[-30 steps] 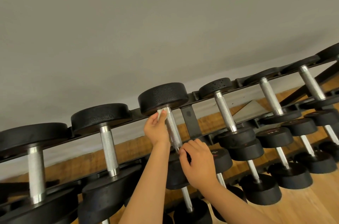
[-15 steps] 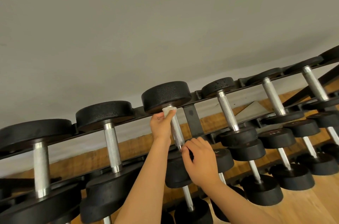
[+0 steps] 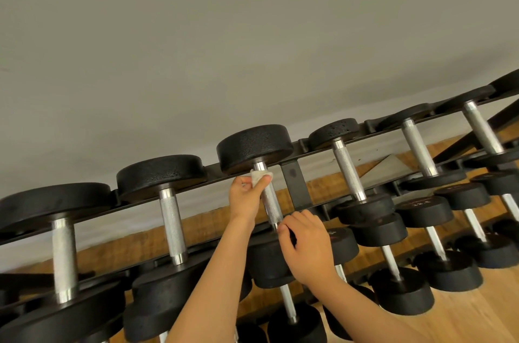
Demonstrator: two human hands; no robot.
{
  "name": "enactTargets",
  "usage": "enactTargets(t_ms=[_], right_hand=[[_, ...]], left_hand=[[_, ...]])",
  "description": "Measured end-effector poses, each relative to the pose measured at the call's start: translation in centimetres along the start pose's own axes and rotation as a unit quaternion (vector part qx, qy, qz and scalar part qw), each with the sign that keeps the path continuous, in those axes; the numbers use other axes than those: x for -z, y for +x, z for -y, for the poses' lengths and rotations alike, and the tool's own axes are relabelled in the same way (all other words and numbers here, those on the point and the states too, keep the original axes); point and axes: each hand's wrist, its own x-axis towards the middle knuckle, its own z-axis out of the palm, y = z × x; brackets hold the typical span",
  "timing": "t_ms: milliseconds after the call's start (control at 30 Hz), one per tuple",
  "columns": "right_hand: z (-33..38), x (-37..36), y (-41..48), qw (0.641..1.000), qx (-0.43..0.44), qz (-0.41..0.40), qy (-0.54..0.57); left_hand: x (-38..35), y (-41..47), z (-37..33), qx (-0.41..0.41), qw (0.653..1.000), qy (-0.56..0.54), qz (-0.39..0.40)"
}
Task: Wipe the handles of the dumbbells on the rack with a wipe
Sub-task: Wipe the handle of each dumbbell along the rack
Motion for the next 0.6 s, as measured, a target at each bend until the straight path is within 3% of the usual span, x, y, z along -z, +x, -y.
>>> enactTargets(t_ms=[133,333,600], right_hand=[[-0.1,0.0,0.0,1.0,-0.002,0.0,0.004],[-0.1,0.0,0.0,1.0,0.003,0.0,0.001],[-0.1,-0.1,0.0,1.0,0.005,-0.011,0.001]], left_hand=[[1.5,0.1,0.7,-0.059,0.998,0.028,0.0],[0.6,-0.1,0.3,-0.05,0.997,0.046,0.034],[1.3,-1.0,1.8,-0.068,0.998,-0.013,-0.012]])
